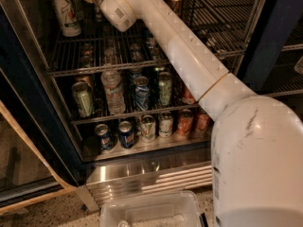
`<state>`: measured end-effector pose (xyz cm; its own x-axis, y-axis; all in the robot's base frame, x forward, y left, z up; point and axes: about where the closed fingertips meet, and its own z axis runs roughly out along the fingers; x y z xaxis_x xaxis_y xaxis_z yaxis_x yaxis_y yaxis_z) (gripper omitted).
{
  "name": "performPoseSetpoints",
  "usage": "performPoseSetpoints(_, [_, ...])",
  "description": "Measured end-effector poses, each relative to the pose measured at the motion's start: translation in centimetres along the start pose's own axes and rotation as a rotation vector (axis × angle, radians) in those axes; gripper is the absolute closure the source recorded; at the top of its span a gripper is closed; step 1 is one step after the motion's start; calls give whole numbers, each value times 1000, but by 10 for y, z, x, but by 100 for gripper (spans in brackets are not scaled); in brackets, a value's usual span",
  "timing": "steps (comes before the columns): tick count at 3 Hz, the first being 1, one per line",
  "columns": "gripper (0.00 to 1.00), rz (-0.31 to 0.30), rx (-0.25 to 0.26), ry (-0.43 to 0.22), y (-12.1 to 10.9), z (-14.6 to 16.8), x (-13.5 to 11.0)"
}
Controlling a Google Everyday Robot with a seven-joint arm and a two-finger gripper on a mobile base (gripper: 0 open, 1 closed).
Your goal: Pick redbull can from top shelf of fridge
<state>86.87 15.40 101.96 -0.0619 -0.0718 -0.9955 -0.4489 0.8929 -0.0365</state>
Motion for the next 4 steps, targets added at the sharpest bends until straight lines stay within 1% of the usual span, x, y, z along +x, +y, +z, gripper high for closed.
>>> performPoseSetpoints(2, [35,-18,-32,53,2,28,14])
performPoseSetpoints(3, [34,-35,-49,61,2,54,17])
performPoseSetpoints(4, [34,-37,-48,59,2,59,17])
